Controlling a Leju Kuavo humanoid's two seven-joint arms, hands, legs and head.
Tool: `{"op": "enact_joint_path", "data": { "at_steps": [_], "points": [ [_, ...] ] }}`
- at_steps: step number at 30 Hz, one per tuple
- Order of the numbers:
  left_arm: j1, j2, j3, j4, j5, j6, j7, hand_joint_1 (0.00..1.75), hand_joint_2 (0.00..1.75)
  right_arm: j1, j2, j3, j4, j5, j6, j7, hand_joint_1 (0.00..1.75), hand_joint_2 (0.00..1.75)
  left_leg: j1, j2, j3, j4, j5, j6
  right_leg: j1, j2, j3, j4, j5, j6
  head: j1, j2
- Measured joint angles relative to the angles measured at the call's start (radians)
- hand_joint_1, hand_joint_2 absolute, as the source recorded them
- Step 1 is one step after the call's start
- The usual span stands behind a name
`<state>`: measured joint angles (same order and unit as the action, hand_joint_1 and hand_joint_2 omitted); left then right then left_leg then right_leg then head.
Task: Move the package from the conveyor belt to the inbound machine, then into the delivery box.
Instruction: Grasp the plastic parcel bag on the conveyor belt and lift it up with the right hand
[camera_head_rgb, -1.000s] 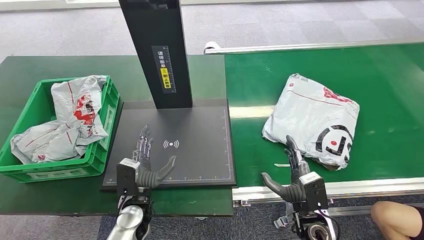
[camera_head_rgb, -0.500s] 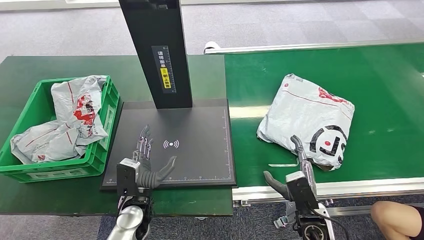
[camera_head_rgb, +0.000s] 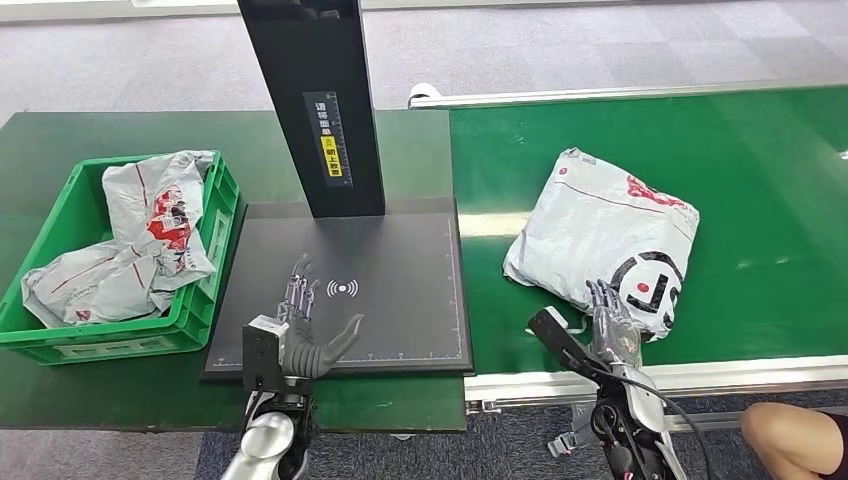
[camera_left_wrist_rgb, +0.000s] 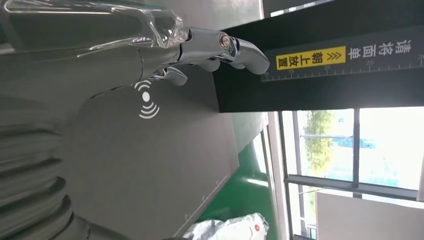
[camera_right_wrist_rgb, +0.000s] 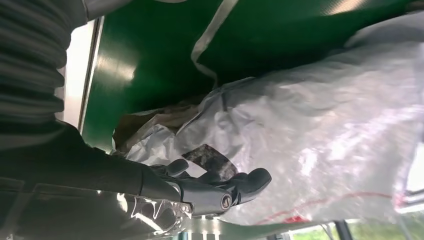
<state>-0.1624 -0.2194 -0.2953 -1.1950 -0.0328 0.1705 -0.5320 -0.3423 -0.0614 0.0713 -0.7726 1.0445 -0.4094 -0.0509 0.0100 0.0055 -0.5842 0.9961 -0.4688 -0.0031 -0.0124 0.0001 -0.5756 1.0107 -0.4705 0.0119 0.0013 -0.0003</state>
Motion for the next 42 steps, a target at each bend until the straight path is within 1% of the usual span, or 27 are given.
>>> {"op": "enact_joint_path", "data": {
  "at_steps": [3, 6, 8, 12, 14, 18, 21, 26, 36, 40, 42],
  "points": [
    [-0.006, 0.0, -0.008, 0.009, 0.008, 0.0, -0.001, 0.0, 1.75, -0.074, -0.019, 0.0, 0.117, 0.05, 0.002, 0.047, 0.0, 1.75, 0.0, 0.0, 0.0, 0.0, 0.0, 0.0, 0.0, 0.0, 0.0, 0.0, 0.0, 0.0, 0.0, 0.0],
    [-0.011, 0.0, -0.011, 0.016, 0.012, 0.0, -0.003, 0.0, 1.75, -0.123, -0.031, 0.001, 0.195, 0.081, 0.013, 0.086, 0.0, 1.75, 0.0, 0.0, 0.0, 0.0, 0.0, 0.0, 0.0, 0.0, 0.0, 0.0, 0.0, 0.0, 0.0, 0.0],
    [-0.015, 0.0, -0.016, 0.022, 0.018, 0.0, -0.006, 0.0, 1.75, -0.155, -0.04, 0.003, 0.242, 0.122, 0.033, 0.146, 0.0, 1.75, 0.0, 0.0, 0.0, 0.0, 0.0, 0.0, 0.0, 0.0, 0.0, 0.0, 0.0, 0.0, 0.0, 0.0],
    [-0.031, -0.001, -0.027, 0.036, 0.032, 0.0, -0.014, 0.0, 1.75, -0.228, -0.064, 0.019, 0.318, 0.239, 0.082, 0.305, 0.0, 1.75, 0.0, 0.0, 0.0, 0.0, 0.0, 0.001, 0.0, 0.0, 0.0, 0.0, 0.0, 0.0, 0.0, 0.0],
    [-0.039, -0.002, -0.031, 0.043, 0.039, 0.001, -0.017, 0.0, 1.75, -0.255, -0.076, 0.031, 0.347, 0.286, 0.104, 0.367, 0.0, 1.75, 0.0, 0.0, 0.0, 0.0, 0.0, 0.001, 0.0, 0.0, 0.0, 0.0, 0.001, 0.001, 0.0, 0.0],
    [-0.049, -0.003, -0.037, 0.053, 0.044, 0.005, -0.017, 0.0, 1.75, -0.297, -0.091, 0.056, 0.389, 0.34, 0.143, 0.442, 1.75, 1.75, 0.0, -0.001, 0.0, 0.0, 0.0, 0.001, 0.0, 0.0, 0.0, 0.0, 0.001, 0.001, 0.0, 0.0],
    [-0.051, -0.003, -0.041, 0.058, 0.046, 0.01, -0.018, 0.0, 1.75, -0.317, -0.099, 0.068, 0.408, 0.349, 0.157, 0.459, 1.75, 1.75, 0.0, -0.001, 0.0, 0.0, 0.0, 0.001, 0.0, 0.0, 0.0, 0.0, 0.001, 0.001, 0.0, 0.0],
    [-0.052, -0.002, -0.046, 0.066, 0.055, 0.02, -0.021, 0.0, 1.75, -0.332, -0.103, 0.07, 0.429, 0.343, 0.156, 0.442, 1.75, 1.75, 0.0, -0.001, 0.0, 0.0, 0.0, 0.001, 0.0, 0.0, 0.0, 0.0, 0.001, 0.001, 0.0, 0.0],
    [-0.052, 0.0, -0.05, 0.067, 0.058, 0.024, -0.019, 0.0, 1.75, -0.333, -0.094, 0.063, 0.444, 0.319, 0.105, 0.354, 1.75, 1.75, 0.0, -0.001, -0.001, 0.0, 0.0, 0.001, 0.0, 0.0, 0.0, 0.0, 0.001, 0.001, 0.0, 0.0],
    [-0.05, 0.005, -0.05, 0.067, 0.054, 0.03, -0.019, 0.0, 1.75, -0.327, -0.086, 0.046, 0.444, 0.295, 0.071, 0.31, 1.75, 1.75, 0.0, -0.001, -0.001, 0.0, 0.0, 0.001, 0.0, 0.0, 0.0, 0.0, 0.001, 0.001, 0.0, 0.0],
    [-0.048, 0.008, -0.05, 0.065, 0.052, 0.036, -0.019, 0.0, 1.75, -0.324, -0.08, 0.033, 0.443, 0.259, 0.059, 0.266, 1.75, 1.75, 0.0, -0.001, -0.001, 0.0, 0.0, 0.001, 0.0, 0.0, 0.0, 0.0, 0.001, 0.001, 0.0, 0.0]
  ]
}}
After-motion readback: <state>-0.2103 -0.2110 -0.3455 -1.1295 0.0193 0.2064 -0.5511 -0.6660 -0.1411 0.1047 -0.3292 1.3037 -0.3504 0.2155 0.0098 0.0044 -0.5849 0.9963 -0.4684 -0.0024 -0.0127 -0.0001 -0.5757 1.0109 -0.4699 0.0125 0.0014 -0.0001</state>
